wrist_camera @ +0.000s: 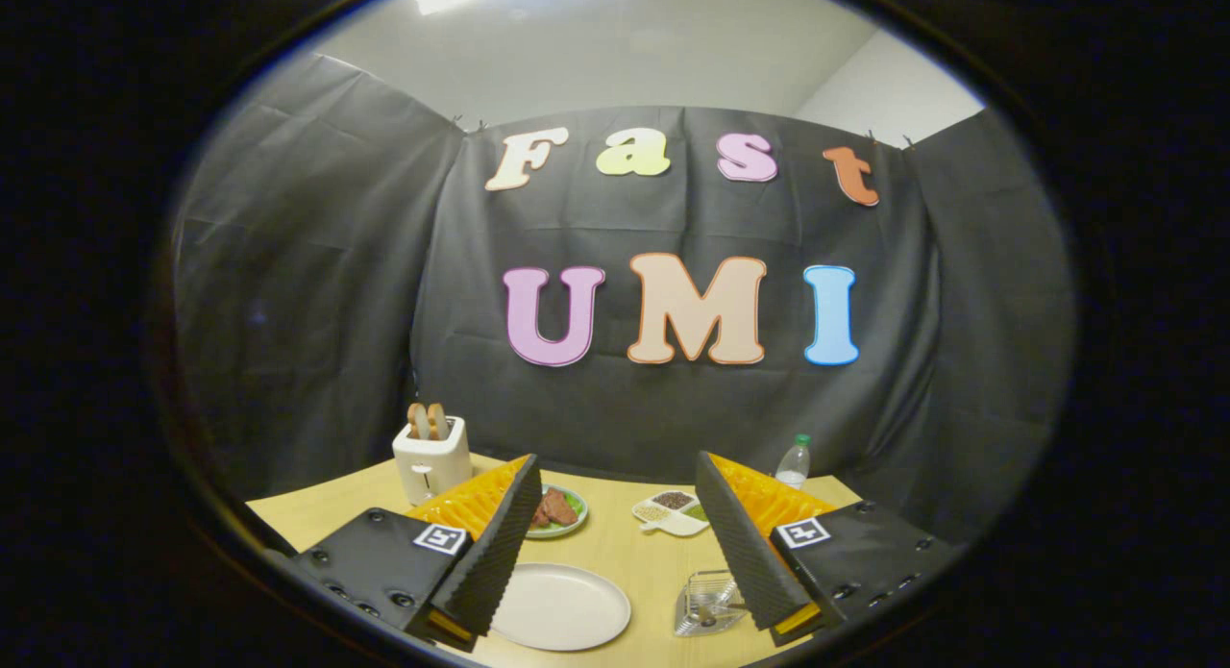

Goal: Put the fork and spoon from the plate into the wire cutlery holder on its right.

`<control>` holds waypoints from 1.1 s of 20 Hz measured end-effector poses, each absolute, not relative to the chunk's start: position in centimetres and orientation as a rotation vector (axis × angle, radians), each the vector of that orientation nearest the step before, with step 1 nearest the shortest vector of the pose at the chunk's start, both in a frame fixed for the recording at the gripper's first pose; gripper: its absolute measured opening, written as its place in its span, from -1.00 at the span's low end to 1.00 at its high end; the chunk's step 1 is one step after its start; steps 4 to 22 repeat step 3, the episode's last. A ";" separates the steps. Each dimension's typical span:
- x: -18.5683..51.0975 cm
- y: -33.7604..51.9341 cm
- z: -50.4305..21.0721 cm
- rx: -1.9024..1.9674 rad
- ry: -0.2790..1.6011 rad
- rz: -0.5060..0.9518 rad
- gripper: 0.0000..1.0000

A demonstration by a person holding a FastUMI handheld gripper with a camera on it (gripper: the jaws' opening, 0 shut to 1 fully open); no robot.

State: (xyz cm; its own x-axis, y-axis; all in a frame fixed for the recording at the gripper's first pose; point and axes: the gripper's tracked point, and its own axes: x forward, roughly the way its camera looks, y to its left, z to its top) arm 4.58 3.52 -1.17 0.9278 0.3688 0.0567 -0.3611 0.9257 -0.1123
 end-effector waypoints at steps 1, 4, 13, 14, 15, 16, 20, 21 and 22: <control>4.4 3.5 -1.0 -0.086 -0.078 0.377 1.00; 4.4 3.0 -0.8 -0.066 -0.084 0.376 1.00; 4.4 3.0 -0.8 -0.066 -0.084 0.376 1.00; 4.4 3.0 -0.8 -0.066 -0.084 0.376 1.00; 4.4 3.0 -0.8 -0.066 -0.084 0.376 1.00; 4.4 3.0 -0.8 -0.066 -0.084 0.376 1.00; 4.4 3.0 -0.8 -0.066 -0.084 0.376 1.00; 4.4 3.0 -0.8 -0.066 -0.084 0.376 1.00; 4.4 3.0 -0.8 -0.066 -0.084 0.376 1.00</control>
